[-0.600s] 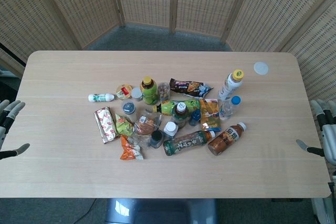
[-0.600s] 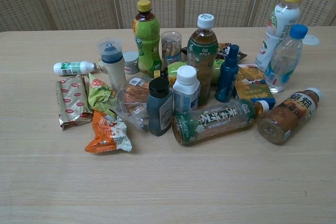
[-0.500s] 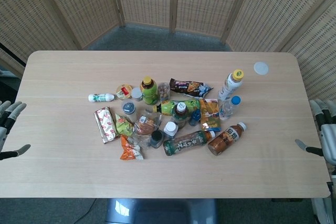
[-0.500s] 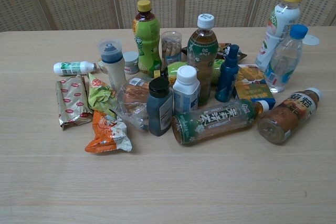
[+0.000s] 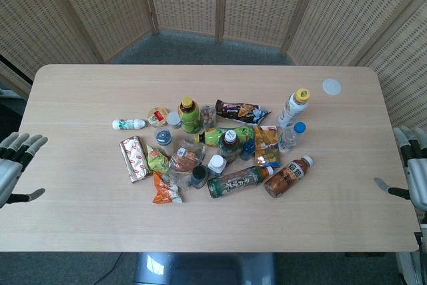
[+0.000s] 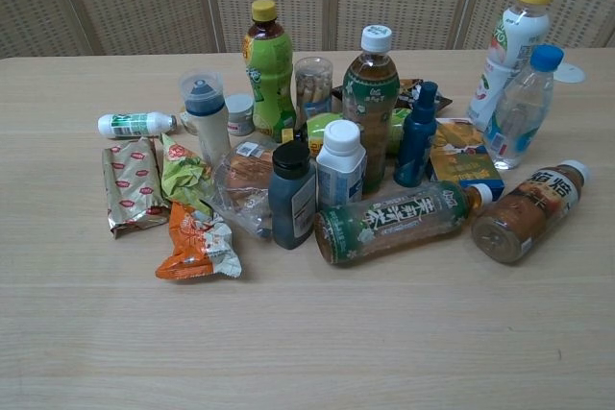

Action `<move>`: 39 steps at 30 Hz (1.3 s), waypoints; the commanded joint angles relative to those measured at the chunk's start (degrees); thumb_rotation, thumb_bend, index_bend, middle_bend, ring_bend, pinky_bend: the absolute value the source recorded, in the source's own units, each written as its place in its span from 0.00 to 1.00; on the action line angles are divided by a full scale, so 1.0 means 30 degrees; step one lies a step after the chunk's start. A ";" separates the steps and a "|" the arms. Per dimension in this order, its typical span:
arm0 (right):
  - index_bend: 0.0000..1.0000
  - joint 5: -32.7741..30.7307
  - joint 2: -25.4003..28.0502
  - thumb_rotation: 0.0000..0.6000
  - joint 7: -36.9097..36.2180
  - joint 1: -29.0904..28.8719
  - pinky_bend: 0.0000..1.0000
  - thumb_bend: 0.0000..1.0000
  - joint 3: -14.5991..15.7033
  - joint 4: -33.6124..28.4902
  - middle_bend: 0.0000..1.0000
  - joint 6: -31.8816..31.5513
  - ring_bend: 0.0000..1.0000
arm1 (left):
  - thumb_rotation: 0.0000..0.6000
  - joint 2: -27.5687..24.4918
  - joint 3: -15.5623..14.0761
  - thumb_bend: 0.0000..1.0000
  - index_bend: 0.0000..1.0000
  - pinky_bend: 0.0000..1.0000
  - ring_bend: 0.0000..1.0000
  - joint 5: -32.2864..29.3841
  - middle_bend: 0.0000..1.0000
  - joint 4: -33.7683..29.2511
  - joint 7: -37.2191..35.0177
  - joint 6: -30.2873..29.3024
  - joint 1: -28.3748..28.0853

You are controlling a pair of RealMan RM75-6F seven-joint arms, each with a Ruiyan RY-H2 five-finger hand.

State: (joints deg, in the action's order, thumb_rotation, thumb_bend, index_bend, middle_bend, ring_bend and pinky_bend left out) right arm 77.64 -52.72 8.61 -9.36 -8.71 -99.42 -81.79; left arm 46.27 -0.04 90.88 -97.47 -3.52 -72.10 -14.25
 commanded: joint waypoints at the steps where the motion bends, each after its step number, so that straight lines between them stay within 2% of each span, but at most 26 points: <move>1: 0.00 -0.0051 0.0097 0.85 0.0029 0.0045 0.00 0.02 -0.0027 -0.0063 0.00 -0.0055 0.00 | 0.89 -0.0137 -0.0261 0.17 0.00 0.00 0.00 0.0168 0.00 0.0223 -0.0169 0.2010 -0.1113; 8: 0.00 -0.0345 0.0434 0.85 0.0070 0.0185 0.00 0.03 -0.0105 -0.0192 0.00 -0.0119 0.00 | 0.82 0.0198 -0.0304 0.17 0.00 0.00 0.00 -0.0013 0.00 0.0506 -0.0536 0.5612 -0.3185; 14: 0.00 -0.0576 0.0615 0.85 0.0069 0.0453 0.00 0.03 -0.0107 -0.0261 0.00 -0.0373 0.00 | 0.78 0.1642 0.0073 0.17 0.00 0.00 0.00 -0.0583 0.00 0.1174 -0.0128 0.8004 -0.4916; 21: 0.00 -0.0827 0.1034 0.86 -0.0055 0.0935 0.00 0.03 -0.0084 -0.0376 0.00 -0.0825 0.00 | 0.78 0.3955 0.0439 0.17 0.00 0.00 0.00 -0.1528 0.00 0.2599 0.0775 1.0463 -0.6787; 30: 0.00 -0.1081 0.1541 0.86 -0.0135 0.1379 0.00 0.03 -0.0132 -0.0523 0.00 -0.1259 0.00 | 0.78 0.6673 0.0836 0.17 0.00 0.00 0.00 -0.3039 0.00 0.4884 0.1394 1.2525 -0.8542; 39: 0.00 -0.1302 0.1944 0.86 -0.0115 0.1801 0.00 0.02 -0.0179 -0.0705 0.00 -0.1723 0.00 | 0.78 0.8929 0.1057 0.17 0.00 0.00 0.00 -0.3823 0.00 0.6884 0.1654 1.3603 -0.9920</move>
State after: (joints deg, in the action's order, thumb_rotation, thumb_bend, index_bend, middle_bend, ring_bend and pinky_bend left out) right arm 73.78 -46.92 8.25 -4.00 -9.24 -101.51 -86.93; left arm 72.13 3.00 79.84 -77.62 1.25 -31.89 -43.29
